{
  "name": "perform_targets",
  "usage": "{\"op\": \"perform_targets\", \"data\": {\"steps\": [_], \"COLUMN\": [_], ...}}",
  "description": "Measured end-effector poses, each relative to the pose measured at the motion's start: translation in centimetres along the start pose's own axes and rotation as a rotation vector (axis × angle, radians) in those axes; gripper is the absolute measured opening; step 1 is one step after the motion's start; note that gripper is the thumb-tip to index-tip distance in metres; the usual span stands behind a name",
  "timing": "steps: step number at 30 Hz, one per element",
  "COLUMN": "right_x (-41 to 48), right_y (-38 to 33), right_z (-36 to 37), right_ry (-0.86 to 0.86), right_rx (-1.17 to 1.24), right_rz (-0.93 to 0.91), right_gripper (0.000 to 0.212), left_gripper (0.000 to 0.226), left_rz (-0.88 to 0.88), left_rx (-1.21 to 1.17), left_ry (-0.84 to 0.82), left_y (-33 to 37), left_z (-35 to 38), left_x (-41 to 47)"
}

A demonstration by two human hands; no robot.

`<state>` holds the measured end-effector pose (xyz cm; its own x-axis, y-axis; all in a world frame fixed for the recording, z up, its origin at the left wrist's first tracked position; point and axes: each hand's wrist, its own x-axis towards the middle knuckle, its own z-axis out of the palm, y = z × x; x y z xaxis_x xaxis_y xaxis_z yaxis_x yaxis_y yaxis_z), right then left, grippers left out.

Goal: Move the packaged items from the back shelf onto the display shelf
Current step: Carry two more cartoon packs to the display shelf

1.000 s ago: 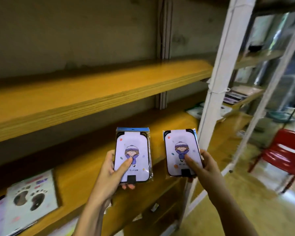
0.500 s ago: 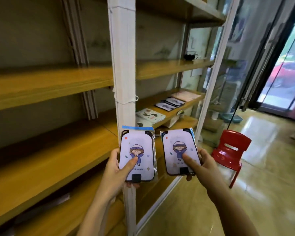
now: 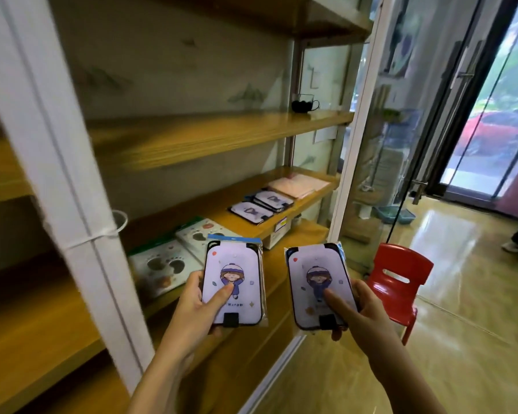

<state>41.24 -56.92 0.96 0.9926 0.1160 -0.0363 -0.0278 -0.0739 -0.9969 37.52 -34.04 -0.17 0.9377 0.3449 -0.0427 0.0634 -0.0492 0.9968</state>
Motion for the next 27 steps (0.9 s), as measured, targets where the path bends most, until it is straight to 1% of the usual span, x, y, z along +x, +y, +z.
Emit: {"op": "perform_targets", "data": {"steps": [4, 7, 9, 12, 13, 15, 18, 20, 23, 27], "right_x": [7.3, 12.2, 15.1, 19.4, 20.8, 23.6, 28.0, 31.1, 35.9, 42.1], "right_y": [-0.8, -1.2, -1.3, -0.9, -0.8, -0.5, -0.2, -0.1, 0.2, 0.0], "right_z": [-1.1, -1.7, -2.0, -2.3, -2.4, -2.3, -2.1, -1.7, -1.2, -0.9], "right_ry": [-0.048, -0.075, -0.093, -0.120, -0.126, -0.142, -0.178, -0.208, -0.257, -0.394], "right_rx": [-0.023, 0.003, 0.018, 0.038, 0.042, 0.049, 0.031, 0.017, -0.043, -0.094], "right_rz": [0.005, 0.019, 0.033, 0.072, 0.085, 0.098, 0.096, 0.103, 0.097, 0.055], "right_gripper": [0.024, 0.020, 0.025, 0.032, 0.033, 0.032, 0.025, 0.023, 0.029, 0.030], "left_gripper": [0.026, 0.019, 0.015, 0.019, 0.016, 0.012, 0.012, 0.013, 0.024, 0.025], "left_rz": [-0.019, -0.014, -0.025, -0.064, -0.079, -0.107, -0.121, -0.112, -0.111, -0.149], "left_rx": [-0.028, -0.043, -0.061, -0.070, -0.075, -0.094, -0.108, -0.115, -0.094, -0.057], "left_ry": [0.026, 0.052, 0.083, 0.126, 0.146, 0.199, 0.267, 0.314, 0.376, 0.473], "left_y": [0.4, 0.8, 1.0, 1.1, 1.1, 1.1, 1.2, 1.1, 0.8, 0.5], "left_z": [2.6, 4.4, 5.4, 6.6, 7.0, 7.8, 9.2, 10.0, 11.4, 13.7], "left_x": [6.3, 10.7, 13.4, 16.8, 17.8, 19.6, 22.2, 24.1, 27.0, 30.8]}}
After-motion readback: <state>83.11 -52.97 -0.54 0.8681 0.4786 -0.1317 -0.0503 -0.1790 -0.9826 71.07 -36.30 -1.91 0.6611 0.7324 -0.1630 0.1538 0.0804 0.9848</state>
